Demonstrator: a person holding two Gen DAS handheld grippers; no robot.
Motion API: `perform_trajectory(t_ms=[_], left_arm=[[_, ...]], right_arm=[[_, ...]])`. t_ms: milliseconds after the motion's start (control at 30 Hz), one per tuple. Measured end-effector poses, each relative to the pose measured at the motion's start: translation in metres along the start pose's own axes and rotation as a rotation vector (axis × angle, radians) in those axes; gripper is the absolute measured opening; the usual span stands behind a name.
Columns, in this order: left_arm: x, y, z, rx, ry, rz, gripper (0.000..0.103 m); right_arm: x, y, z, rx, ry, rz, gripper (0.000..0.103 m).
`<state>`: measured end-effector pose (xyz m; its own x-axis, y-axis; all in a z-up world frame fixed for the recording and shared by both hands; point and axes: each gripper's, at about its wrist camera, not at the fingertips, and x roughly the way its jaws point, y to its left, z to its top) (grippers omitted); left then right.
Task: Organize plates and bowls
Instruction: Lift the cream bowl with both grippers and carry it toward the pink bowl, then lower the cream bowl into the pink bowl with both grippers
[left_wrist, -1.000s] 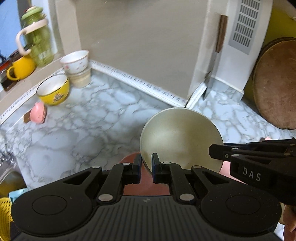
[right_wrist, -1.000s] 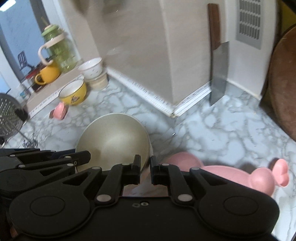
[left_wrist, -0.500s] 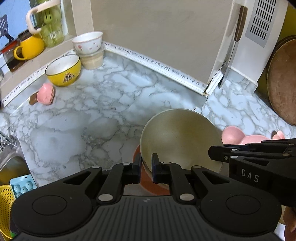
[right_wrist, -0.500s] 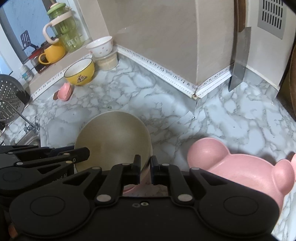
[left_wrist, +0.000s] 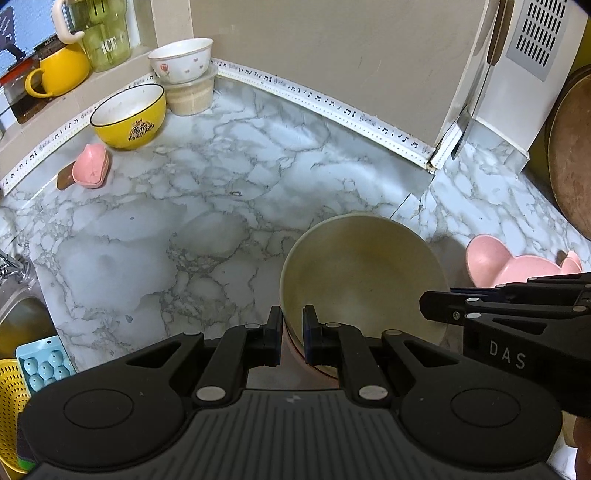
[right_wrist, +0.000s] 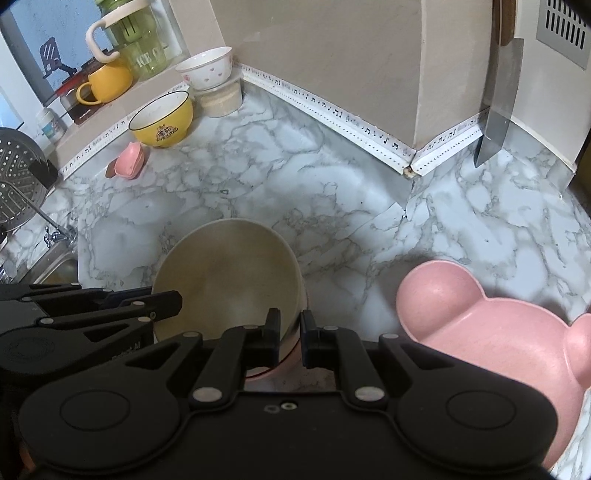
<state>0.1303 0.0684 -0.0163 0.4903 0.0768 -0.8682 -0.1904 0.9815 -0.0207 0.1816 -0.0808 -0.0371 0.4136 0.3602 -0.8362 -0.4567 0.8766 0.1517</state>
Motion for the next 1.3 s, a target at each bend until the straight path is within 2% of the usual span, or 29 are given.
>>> perform_trajectory(t_ms=[633,833,1200,1300], left_arm=[[0.002,0.003,0.002,-0.001,0.004,-0.005,0.010],[-0.010,0.001,0.003,0.007,-0.028,0.011,0.010],[-0.040,-0.021,0.009,0.063,-0.121,-0.010,0.013],[-0.047,-0.032,0.012,0.080,-0.148,-0.030,0.020]], right_arm=[[0.003,-0.008,0.001,0.029,0.028,0.040,0.010],[-0.007,-0.011,0.001,0.022,0.009,0.051,0.010],[-0.039,-0.033,-0.002,0.032,-0.040,0.063,0.011],[-0.051,-0.039,-0.005,0.027,-0.067,0.053,0.011]])
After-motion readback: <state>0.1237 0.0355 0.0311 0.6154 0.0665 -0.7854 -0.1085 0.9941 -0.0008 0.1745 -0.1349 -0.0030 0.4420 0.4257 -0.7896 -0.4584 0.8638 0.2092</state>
